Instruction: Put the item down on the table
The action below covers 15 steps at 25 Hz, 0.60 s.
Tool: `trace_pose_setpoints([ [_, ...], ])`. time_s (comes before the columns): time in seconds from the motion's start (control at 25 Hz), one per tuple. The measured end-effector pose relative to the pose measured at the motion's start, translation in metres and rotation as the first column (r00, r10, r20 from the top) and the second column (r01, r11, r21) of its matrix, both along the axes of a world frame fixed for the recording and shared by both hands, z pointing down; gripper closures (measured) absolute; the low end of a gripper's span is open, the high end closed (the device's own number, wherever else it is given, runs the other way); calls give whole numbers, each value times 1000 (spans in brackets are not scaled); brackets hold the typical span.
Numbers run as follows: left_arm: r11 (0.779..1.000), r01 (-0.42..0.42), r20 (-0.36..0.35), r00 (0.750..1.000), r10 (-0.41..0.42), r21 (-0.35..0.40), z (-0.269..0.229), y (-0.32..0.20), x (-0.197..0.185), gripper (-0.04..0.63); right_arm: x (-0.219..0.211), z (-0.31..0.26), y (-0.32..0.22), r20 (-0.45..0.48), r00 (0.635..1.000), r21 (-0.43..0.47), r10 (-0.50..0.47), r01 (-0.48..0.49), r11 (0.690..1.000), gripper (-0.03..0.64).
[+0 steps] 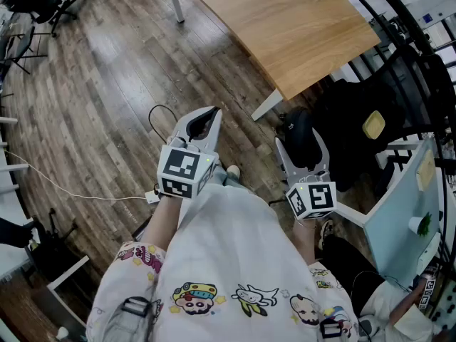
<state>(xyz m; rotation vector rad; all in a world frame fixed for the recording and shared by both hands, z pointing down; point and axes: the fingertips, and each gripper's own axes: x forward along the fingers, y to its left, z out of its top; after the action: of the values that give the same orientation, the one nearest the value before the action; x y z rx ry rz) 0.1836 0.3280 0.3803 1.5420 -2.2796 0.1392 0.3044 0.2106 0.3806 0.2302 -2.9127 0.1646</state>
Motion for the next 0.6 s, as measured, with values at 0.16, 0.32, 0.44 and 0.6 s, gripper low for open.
trace_pose_setpoints([
  [0.16, 1000, 9, -2, 1000, -9, 9, 3, 1, 5, 594, 3, 2, 4, 13, 1000, -18, -16, 16, 1000, 265],
  [0.32, 1000, 20, 2, 1000, -20, 0, 4, 0, 6, 594, 4, 2, 0, 20, 1000, -34, -22, 23, 999, 265],
  [0.44, 1000, 26, -7, 1000, -26, -2, 6, 3, 2, 594, 2, 4, 1, 21, 1000, -61, -19, 20, 998, 265],
  [0.6, 1000, 30, -20, 999, -30, 6, 11, 4, -13, 594, -13, 10, 1, 7, 1000, -66, -23, 23, 998, 265],
])
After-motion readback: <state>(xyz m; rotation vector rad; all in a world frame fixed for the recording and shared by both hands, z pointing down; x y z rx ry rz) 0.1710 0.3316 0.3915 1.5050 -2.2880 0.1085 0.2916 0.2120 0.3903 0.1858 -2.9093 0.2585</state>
